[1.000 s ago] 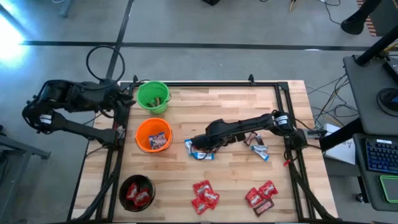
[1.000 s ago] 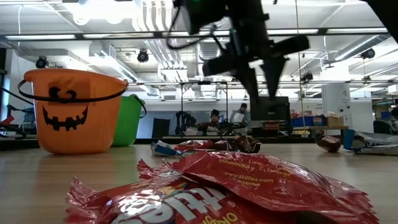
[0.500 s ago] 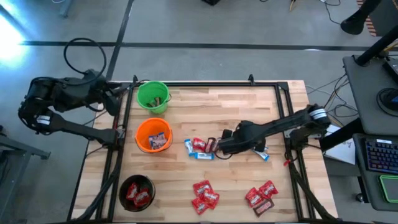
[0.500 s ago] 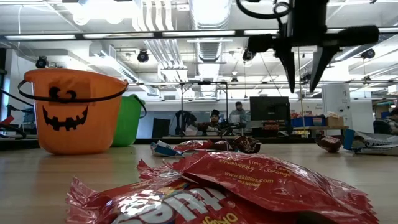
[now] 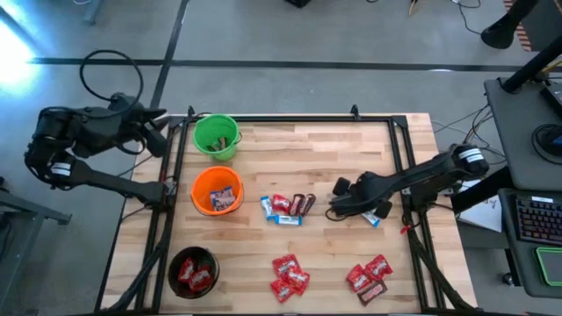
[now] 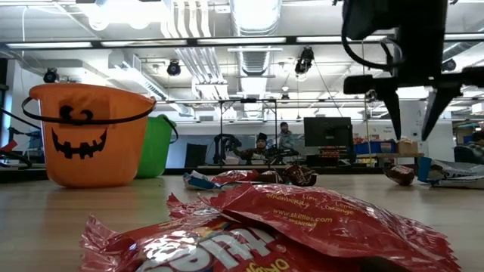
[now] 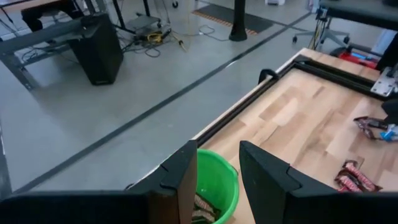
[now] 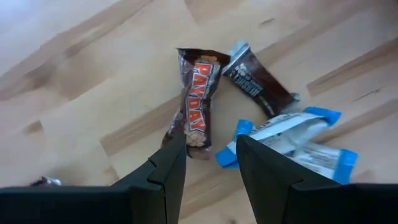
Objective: Organize candy in baskets
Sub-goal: Put the brown chocolate into the green bucket
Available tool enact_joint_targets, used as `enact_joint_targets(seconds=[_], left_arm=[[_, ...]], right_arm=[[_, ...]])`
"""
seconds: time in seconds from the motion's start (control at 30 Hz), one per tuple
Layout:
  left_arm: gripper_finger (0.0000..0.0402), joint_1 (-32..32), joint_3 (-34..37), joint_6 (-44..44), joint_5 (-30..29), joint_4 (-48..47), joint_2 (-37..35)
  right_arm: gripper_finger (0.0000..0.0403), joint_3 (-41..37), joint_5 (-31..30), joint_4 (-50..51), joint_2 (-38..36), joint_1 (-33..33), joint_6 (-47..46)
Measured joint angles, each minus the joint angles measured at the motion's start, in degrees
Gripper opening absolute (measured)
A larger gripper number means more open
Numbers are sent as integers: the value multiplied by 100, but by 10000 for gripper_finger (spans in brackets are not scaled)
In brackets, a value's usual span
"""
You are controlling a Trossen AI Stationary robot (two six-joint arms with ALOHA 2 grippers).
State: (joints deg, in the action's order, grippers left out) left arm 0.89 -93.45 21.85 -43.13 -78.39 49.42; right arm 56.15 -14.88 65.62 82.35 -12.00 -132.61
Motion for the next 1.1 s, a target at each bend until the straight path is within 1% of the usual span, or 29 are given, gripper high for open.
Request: enact_joint_targets(seconds=[0.17,0.43,0.7,0.97,1.1], left_arm=[[102,1,-323,-156,-5,17,10],[102,0,-742,-426,-7,22,25],[102,1,-774,-492,-7,-14,36],[102,2,-774,-637,-4,-13,36],[102,0,-774,-637,-4,-13,34]], right_arm=[[134,-535,-16,-625,-136,3,-287],[134,-945,-19,-1209,-88,232,-285],[134,-1100,-24,-1308,-88,625,-125],[134,-1188,-32,-1713,-86,1033,439],[134,-1198,-28,-1721,-67,1118,523]])
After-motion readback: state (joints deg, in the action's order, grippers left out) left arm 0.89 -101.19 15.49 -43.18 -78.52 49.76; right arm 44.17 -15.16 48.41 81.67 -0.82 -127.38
